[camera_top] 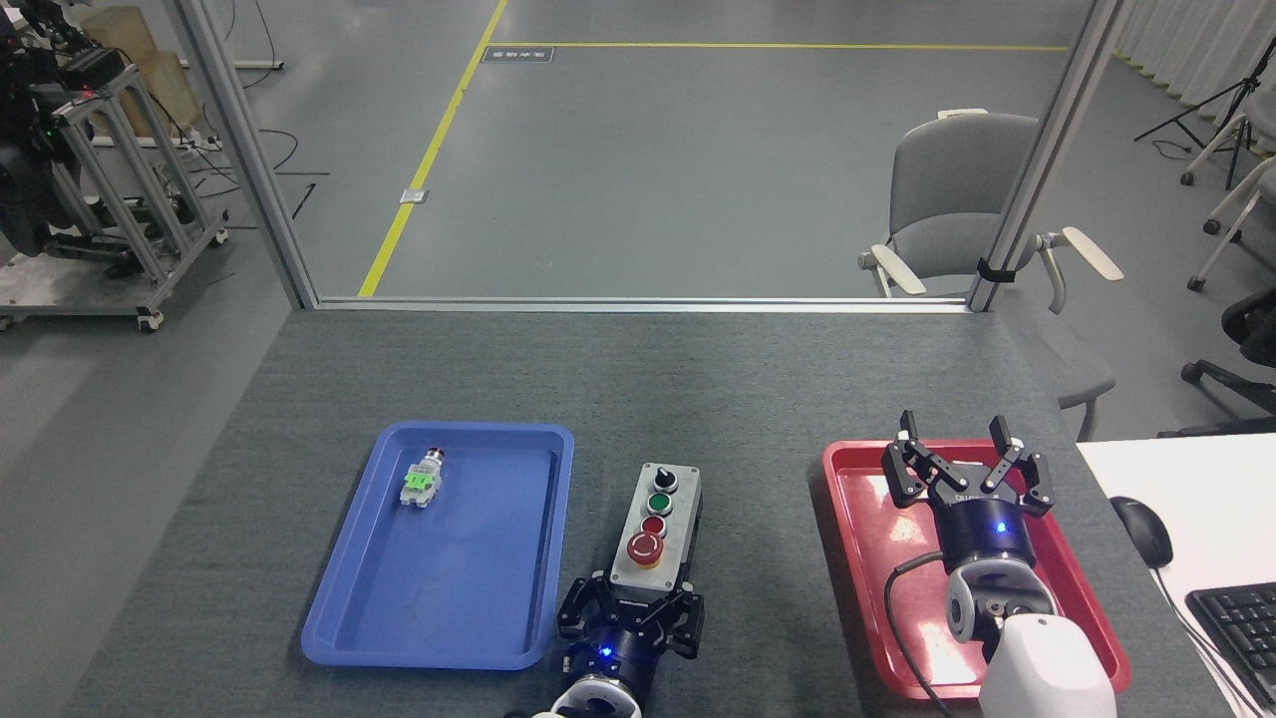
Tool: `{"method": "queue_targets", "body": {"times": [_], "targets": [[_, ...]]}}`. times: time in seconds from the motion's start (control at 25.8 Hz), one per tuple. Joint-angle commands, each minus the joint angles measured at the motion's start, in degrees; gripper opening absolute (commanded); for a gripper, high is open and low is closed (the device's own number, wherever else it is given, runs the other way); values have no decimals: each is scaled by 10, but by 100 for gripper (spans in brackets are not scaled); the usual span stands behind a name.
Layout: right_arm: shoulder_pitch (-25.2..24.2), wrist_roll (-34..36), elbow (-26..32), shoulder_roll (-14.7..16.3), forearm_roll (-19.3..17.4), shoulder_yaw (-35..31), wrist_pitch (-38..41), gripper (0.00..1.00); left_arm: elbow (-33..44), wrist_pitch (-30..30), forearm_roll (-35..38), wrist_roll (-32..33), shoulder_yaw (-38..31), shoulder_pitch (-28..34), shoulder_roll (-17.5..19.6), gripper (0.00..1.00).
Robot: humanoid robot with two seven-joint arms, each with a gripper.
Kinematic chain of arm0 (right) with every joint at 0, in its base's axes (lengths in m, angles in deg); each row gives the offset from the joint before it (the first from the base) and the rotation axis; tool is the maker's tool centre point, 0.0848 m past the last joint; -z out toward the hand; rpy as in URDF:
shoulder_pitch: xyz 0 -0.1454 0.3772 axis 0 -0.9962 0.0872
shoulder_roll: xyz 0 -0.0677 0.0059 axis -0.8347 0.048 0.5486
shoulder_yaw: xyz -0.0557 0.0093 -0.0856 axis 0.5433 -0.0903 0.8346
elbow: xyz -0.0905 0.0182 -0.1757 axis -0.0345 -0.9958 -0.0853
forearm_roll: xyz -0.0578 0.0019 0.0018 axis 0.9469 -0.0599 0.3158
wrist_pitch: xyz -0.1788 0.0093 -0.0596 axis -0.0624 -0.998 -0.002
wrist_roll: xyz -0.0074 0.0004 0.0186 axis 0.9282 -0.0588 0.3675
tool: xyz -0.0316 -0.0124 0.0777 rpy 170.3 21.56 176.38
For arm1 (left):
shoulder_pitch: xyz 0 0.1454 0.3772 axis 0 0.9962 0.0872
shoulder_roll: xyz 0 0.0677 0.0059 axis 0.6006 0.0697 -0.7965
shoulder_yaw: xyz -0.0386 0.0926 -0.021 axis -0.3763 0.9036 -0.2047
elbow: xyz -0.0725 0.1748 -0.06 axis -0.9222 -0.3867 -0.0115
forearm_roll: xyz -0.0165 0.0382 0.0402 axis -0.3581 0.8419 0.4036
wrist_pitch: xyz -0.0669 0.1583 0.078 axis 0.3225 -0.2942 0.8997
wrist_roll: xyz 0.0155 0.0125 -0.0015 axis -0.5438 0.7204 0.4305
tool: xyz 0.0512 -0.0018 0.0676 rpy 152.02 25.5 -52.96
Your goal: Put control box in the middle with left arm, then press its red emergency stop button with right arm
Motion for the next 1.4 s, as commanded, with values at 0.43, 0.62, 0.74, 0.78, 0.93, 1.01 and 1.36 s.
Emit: {"method": "queue_targets", "body": {"times": [0.43,0.62,0.74,0.78,0.93,1.01,1.36], "targets": [[0,1,0,0,0,0,-1,98,19,-1,8,-66,41,-2,2,99],[10,0,-6,1,-3,1,0,61,51,-1,24,-89,36,0,22,99],[22,0,-23,-2,-4,11,16,33,101,3,27,-89,31,4,69,99],[28,0,-23,-2,-4,19,29,29,116,7,27,-89,30,6,80,99],[38,1,-24,-4,-6,35,95,0,170,24,28,-85,11,18,125,99],[40,0,-25,-5,-5,56,139,0,190,20,28,-84,-8,25,153,99],[43,-6,-54,-13,1,186,232,0,236,-69,27,-81,-118,66,238,99]]}}
